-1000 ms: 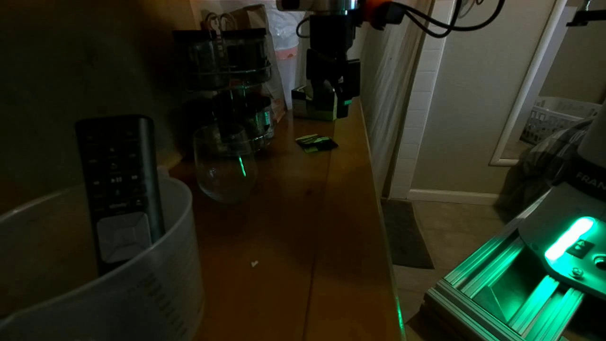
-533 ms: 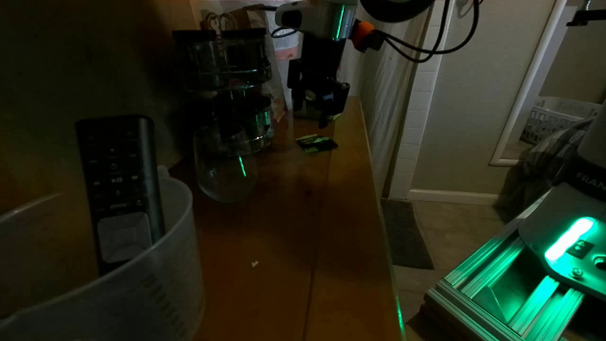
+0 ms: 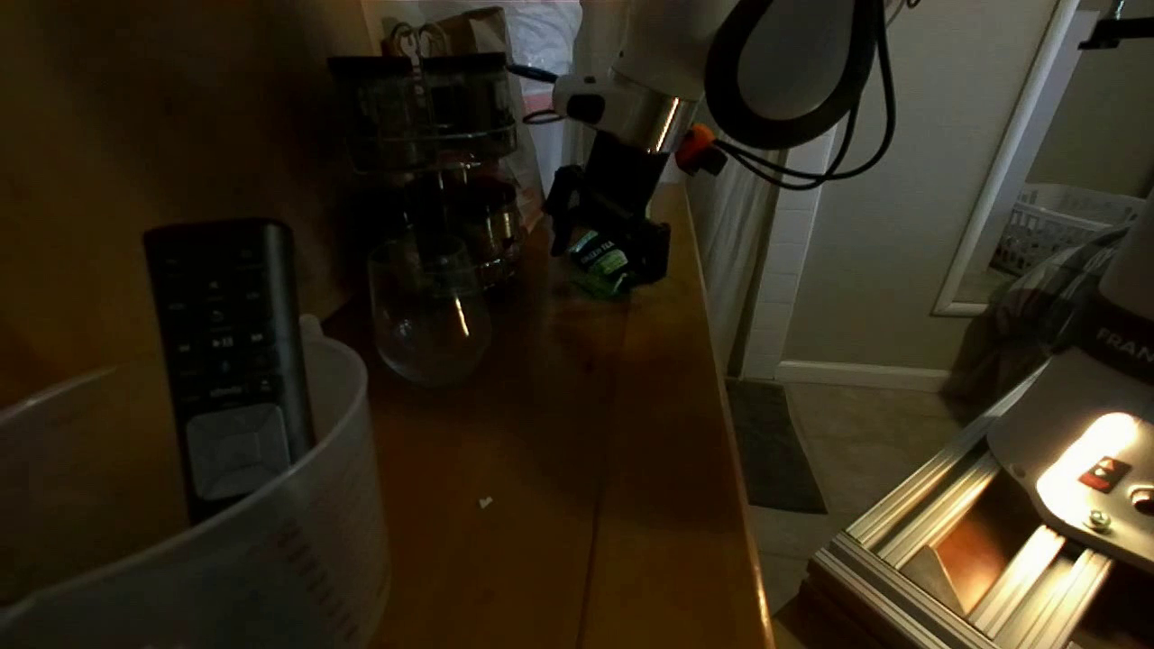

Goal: Put some green sachets in the green box

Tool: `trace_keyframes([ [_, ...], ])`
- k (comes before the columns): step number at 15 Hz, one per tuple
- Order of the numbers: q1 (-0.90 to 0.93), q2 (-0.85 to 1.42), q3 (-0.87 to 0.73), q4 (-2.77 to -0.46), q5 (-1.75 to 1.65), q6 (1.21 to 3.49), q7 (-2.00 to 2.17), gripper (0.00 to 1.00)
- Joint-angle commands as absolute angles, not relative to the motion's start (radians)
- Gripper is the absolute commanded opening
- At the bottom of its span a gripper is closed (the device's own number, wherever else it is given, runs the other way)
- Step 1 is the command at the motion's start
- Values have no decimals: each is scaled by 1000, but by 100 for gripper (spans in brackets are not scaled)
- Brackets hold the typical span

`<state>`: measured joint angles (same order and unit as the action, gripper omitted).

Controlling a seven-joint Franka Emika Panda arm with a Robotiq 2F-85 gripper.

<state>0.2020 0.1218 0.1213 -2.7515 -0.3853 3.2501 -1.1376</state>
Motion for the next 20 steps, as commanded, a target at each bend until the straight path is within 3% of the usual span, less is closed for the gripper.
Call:
trace_keyframes([
  [1,201,129,122,-2749,-385,3252,-1137,99],
  [8,183,61,148,-2751,-387,3210,-1039,100],
  [12,114,76,270,-2742,-334,3098,-1008,100],
  [20,128,88,253,-2742,-353,3126,-1009,100],
])
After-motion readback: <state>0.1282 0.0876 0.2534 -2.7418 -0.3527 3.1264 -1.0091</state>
